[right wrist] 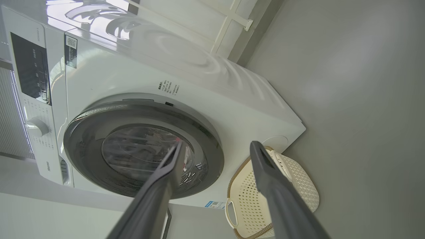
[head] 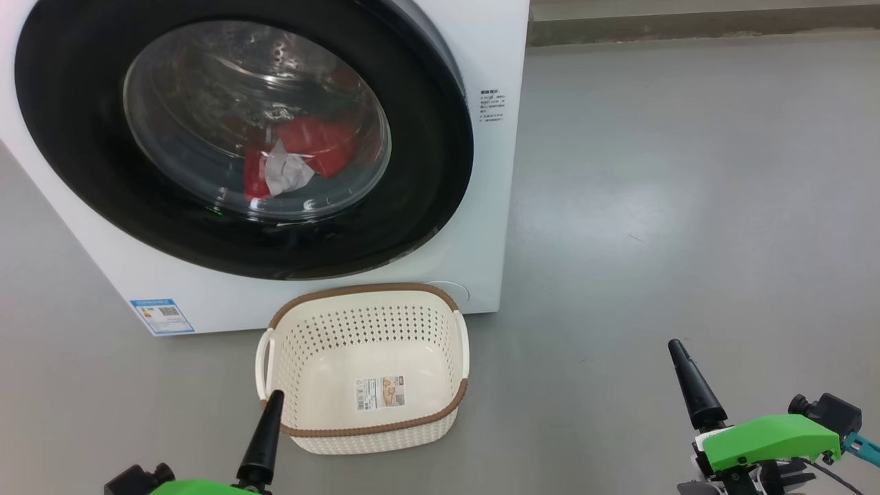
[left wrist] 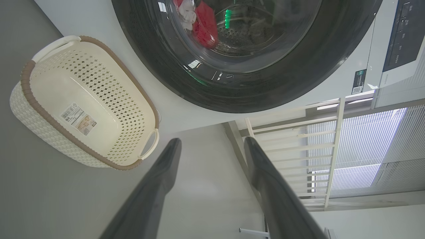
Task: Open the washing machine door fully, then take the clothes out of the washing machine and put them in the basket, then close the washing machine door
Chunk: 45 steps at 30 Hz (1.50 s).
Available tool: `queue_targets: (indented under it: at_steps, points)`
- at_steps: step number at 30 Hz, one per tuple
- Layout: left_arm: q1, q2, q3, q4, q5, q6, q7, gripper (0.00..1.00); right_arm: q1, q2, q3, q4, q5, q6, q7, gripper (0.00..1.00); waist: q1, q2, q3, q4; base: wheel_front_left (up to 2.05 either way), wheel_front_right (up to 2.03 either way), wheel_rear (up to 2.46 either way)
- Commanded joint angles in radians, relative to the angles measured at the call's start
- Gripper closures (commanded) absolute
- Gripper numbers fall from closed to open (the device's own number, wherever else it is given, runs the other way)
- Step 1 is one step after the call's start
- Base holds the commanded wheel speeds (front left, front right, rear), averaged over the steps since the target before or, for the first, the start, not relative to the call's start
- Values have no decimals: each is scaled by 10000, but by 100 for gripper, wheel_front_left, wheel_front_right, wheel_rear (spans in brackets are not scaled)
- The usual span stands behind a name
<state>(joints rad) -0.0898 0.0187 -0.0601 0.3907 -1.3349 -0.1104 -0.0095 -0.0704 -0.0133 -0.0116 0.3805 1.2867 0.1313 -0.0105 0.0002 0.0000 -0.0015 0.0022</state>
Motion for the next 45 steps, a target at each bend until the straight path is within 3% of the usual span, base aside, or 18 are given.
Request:
queue_targets:
  at_steps: [1,45]
  points:
    - [-565,151,67,-247,302,22,-130,0,-610,-138,167,-223,-380,-1,-129,0,-1,0,-6,-1,0,0,0]
    - [-1444,201,-336,-449,5919,564,-1396,0,-1727,-260,1203,-137,-5975,-3,-1391,0,-1,0,-81,-49,0,0,0]
